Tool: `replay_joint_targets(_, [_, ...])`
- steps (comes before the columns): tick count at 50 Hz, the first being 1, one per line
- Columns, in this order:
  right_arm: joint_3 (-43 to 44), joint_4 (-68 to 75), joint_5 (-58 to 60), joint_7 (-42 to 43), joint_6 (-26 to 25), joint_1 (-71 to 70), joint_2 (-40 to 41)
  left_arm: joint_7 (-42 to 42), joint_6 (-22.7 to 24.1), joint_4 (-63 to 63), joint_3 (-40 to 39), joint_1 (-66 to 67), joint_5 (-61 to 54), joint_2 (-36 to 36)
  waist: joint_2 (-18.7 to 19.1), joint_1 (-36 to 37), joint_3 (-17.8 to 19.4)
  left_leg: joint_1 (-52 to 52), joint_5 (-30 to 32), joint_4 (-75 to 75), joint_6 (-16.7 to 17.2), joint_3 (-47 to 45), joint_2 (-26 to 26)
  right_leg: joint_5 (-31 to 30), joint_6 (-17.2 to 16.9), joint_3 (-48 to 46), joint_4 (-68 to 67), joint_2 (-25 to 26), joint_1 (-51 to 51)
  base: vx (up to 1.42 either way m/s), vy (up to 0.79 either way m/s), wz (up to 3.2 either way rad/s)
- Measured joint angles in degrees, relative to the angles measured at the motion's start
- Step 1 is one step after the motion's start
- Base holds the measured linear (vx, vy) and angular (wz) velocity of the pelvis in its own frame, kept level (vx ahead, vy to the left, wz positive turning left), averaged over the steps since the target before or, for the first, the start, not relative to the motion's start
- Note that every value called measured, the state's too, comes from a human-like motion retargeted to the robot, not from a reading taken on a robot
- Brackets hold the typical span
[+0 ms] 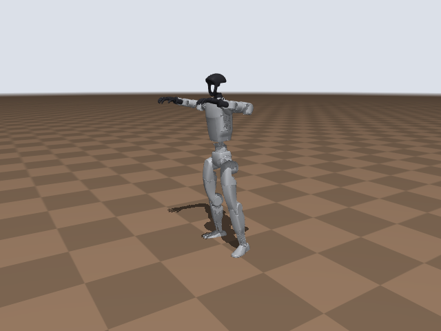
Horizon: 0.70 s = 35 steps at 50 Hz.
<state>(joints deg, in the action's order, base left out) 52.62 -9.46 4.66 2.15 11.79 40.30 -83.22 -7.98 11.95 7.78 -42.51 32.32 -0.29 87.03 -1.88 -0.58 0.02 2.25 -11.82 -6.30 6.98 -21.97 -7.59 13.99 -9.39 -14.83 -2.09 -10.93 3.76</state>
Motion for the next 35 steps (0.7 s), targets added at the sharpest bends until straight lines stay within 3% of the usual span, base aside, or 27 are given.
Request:
replay_joint_targets(17, [-2.14,0.25,-0.56,0.18,0.28,-1.46,0.12,-0.59,0.34,-0.27,2.79,-2.09,0.66,0.12,-0.47,-0.14,-0.12,-0.32,-0.28,-0.51,0.18,0.38,0.28,0.14,-0.11,-0.27,0.00,-0.39,0.15,0.00,0.00,0.00])
replay_joint_targets(22, [-7.81,0.17,-4.15,3.30,0.65,-5.67,2.33,-4.38,0.40,-0.84,8.60,-5.51,-0.90,-3.07,-0.67,0.37,0.56,-0.93,-0.77,-1.63,0.08,0.06,0.40,0.03,-0.45,0.19,-0.19,-0.77,-0.31,0.00,0.00,0.00])
replay_joint_targets(28, [-27.56,3.13,-9.99,7.34,-0.17,-18.60,11.97,-10.56,-1.70,-7.34,29.99,-19.06,-8.35,-16.53,-0.86,1.85,2.56,-2.64,-2.31,-5.47,-1.35,-0.11,0.99,-0.20,-0.71,0.81,-0.28,-2.11,-0.63,-0.03,0.05,-0.05])
replay_joint_targets(30, [-34.55,5.67,-8.11,8.16,-1.68,-21.57,16.00,-11.36,-3.53,-12.07,37.38,-23.00,-11.32,-23.04,-0.86,2.65,3.82,-3.53,-3.10,-7.64,-2.33,-0.03,1.27,-0.14,-0.67,0.90,-0.31,-2.79,-0.52,-0.04,0.11,-0.03])
replay_joint_targets(32, [-42.22,9.64,-3.14,10.21,-2.84,-24.61,19.76,-9.00,-2.26,-18.67,43.74,-25.46,-15.29,-30.58,-0.67,3.35,5.27,-5.36,-5.34,-11.82,-3.06,-0.18,0.78,0.56,0.05,0.76,0.11,-3.06,-0.30,-0.03,0.13,-0.04])
replay_joint_targets(35, [-53.50,15.55,-1.16,9.93,-5.27,-28.19,27.21,-6.91,-5.77,-28.73,49.44,-23.80,-23.43,-43.06,-0.22,4.11,7.12,-7.53,-7.78,-17.46,-5.21,-0.70,0.05,0.48,0.56,1.44,-0.01,-3.50,-0.45,0.01,0.18,-0.20])
